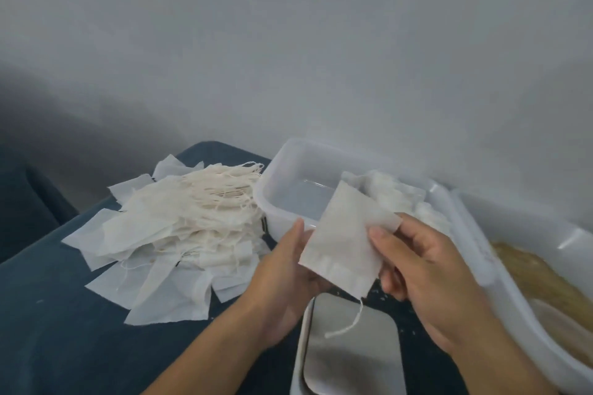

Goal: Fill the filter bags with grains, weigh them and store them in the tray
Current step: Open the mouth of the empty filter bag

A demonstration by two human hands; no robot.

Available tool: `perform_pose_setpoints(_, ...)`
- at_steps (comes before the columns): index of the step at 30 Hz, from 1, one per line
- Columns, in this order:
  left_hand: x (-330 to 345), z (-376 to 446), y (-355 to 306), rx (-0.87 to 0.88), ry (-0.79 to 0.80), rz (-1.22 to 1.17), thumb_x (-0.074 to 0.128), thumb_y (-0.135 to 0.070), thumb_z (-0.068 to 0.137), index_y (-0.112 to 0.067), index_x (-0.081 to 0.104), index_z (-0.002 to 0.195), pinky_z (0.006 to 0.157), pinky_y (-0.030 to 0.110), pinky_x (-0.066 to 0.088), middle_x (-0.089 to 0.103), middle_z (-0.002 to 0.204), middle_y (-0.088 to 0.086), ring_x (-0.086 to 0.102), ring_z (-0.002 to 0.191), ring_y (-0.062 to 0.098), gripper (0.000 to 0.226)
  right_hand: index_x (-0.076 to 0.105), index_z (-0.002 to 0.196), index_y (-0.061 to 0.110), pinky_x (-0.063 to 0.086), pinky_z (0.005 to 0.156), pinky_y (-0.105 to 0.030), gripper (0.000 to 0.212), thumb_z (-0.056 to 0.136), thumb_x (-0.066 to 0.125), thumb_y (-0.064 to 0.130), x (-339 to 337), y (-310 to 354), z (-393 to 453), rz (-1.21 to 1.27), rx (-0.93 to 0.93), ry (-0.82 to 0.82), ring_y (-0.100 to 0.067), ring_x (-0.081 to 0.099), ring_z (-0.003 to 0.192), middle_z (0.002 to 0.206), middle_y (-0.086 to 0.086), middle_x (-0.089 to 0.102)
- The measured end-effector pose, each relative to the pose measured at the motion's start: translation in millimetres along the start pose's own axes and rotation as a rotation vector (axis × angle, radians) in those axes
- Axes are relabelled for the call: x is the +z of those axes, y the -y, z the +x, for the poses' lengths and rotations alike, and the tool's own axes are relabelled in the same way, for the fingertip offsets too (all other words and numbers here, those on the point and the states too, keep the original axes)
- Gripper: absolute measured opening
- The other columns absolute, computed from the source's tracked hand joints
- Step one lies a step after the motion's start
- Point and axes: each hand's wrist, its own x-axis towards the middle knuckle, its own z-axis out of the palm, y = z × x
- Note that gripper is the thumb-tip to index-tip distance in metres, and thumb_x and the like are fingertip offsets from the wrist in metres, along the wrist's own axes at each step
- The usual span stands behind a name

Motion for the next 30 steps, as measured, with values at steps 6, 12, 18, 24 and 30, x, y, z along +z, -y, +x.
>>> perform_pose_setpoints(6, 3.1, -3.9, 13.0, -0.008, 0.209, 0.208, 0.056, -0.057, 0.095, -0.016, 0.072, 0.127, 0.089, 0.031, 0.057, 0.072, 0.126, 0.012, 0.069, 0.116, 0.026, 0.054, 0.077, 0.093, 0.034, 0.045, 0.046, -0.021, 0.014, 0.098, 0.067, 0.025, -23.8, -43.6, -23.3, 0.033, 0.132, -0.069, -0.012, 0.057, 0.052, 0.065, -0.005, 0.065)
perform_pose_setpoints(12, 5.9, -5.8, 24.8, -0.009, -0.091, 0.336, 0.074, -0.031, 0.090, -0.027, 0.080, 0.102, 0.065, 0.016, 0.053, 0.079, 0.107, 0.003, 0.072, 0.086, 0.007, 0.015, 0.061, 0.125, 0.035, 0.049, 0.056, -0.016, 0.031, 0.097, 0.061, 0.049, -35.1, -64.6, -34.8, -0.309, -0.049, -0.299, -0.010, 0.063, 0.057, 0.087, 0.013, 0.068)
perform_pose_setpoints(18, 9.3, -7.2, 24.6, 0.009, -0.202, 0.319, 0.065, -0.014, 0.098, -0.012, 0.073, 0.108, 0.068, 0.023, 0.056, 0.078, 0.105, 0.009, 0.073, 0.089, 0.016, 0.013, 0.064, 0.120, 0.032, 0.054, 0.065, -0.023, 0.038, 0.089, 0.063, 0.055, -15.3, -73.3, -52.8, -0.864, -0.563, -0.156, -0.001, 0.055, 0.086, 0.107, 0.012, 0.057)
perform_pose_setpoints(24, 13.5, -11.4, 25.7, -0.012, -0.122, 0.323, 0.063, -0.012, 0.099, -0.010, 0.071, 0.112, 0.076, 0.024, 0.056, 0.077, 0.109, 0.012, 0.074, 0.097, 0.020, 0.016, 0.074, 0.097, 0.023, 0.056, 0.059, -0.035, 0.007, 0.092, 0.075, 0.028, -3.9, -78.4, -47.3, -0.860, -0.628, -0.176, -0.012, 0.063, 0.080, 0.094, 0.008, 0.064)
perform_pose_setpoints(30, 20.1, -12.2, 21.6, 0.016, -0.106, 0.221, 0.073, -0.044, 0.084, -0.012, 0.071, 0.110, 0.067, 0.023, 0.057, 0.077, 0.096, 0.010, 0.073, 0.080, 0.019, 0.042, 0.074, 0.090, 0.027, 0.046, 0.059, -0.015, 0.004, 0.094, 0.074, 0.029, -6.9, -74.1, -47.3, -0.452, -0.271, -0.228, -0.008, 0.060, 0.063, 0.080, 0.015, 0.069)
